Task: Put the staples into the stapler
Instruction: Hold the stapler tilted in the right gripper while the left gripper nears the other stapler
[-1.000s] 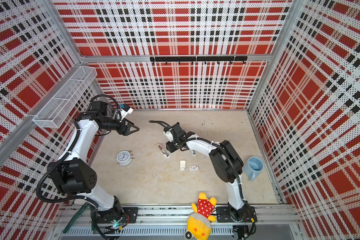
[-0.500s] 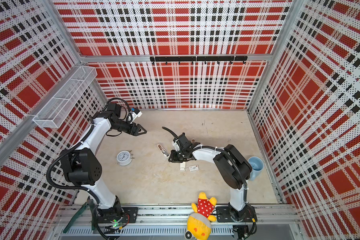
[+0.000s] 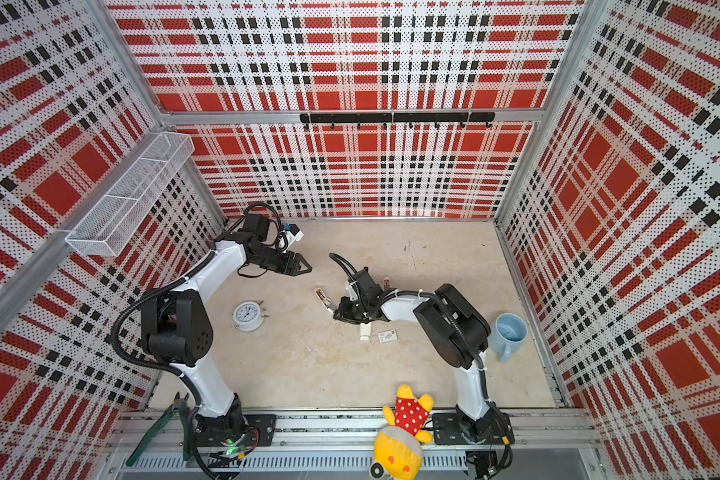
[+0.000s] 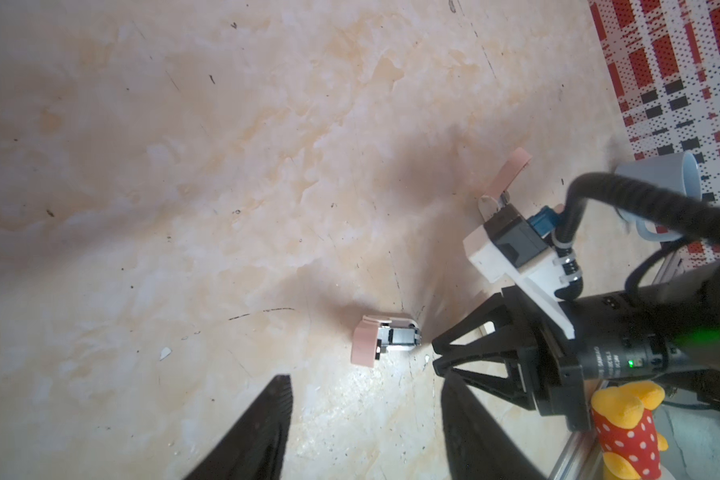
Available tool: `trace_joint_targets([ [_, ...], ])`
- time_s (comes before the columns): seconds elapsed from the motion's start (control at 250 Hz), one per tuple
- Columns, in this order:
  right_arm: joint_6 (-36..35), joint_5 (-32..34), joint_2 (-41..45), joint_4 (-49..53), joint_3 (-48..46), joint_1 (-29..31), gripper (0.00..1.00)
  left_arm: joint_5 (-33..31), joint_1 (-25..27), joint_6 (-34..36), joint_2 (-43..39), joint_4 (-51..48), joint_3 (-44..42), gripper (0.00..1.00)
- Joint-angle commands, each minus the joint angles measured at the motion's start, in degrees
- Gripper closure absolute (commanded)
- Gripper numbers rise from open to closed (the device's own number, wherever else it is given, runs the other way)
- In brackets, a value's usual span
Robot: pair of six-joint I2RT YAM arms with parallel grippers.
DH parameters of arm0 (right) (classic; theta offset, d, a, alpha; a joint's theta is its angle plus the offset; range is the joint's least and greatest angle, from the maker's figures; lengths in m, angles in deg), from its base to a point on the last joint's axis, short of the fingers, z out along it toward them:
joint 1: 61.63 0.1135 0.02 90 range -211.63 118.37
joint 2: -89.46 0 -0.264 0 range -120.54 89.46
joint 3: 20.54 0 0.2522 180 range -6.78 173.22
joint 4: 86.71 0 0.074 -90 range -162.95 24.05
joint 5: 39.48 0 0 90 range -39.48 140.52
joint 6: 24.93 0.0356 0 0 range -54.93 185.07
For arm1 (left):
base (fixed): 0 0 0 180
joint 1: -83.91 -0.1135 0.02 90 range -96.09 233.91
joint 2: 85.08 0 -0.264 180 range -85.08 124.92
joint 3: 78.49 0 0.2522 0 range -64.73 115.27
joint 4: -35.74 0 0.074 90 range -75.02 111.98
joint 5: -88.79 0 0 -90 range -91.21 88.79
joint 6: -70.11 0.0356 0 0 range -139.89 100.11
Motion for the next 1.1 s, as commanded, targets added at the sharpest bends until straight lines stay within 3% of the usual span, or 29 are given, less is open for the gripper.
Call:
trace_joint_targets([
  [0.0, 2.1, -1.2, -1.8, -6.3, -0.5, -1.1, 0.76, 0.4, -0.3, -3.7, 1.8, 3.1, -0.3, 0.4],
  [0.684, 0.1, -5.1, -6.5, -5.4, 3.8, -4.4, 0.8, 4.4, 0.3, -7.5, 5.0, 6.2, -5.5, 0.51],
  [1.096, -5.1, -4.9, -8.5, 2.5, 8.5, -5.7, 0.84, 4.6, -1.7, -0.2, 1.8, 3.8, -7.7, 0.52],
])
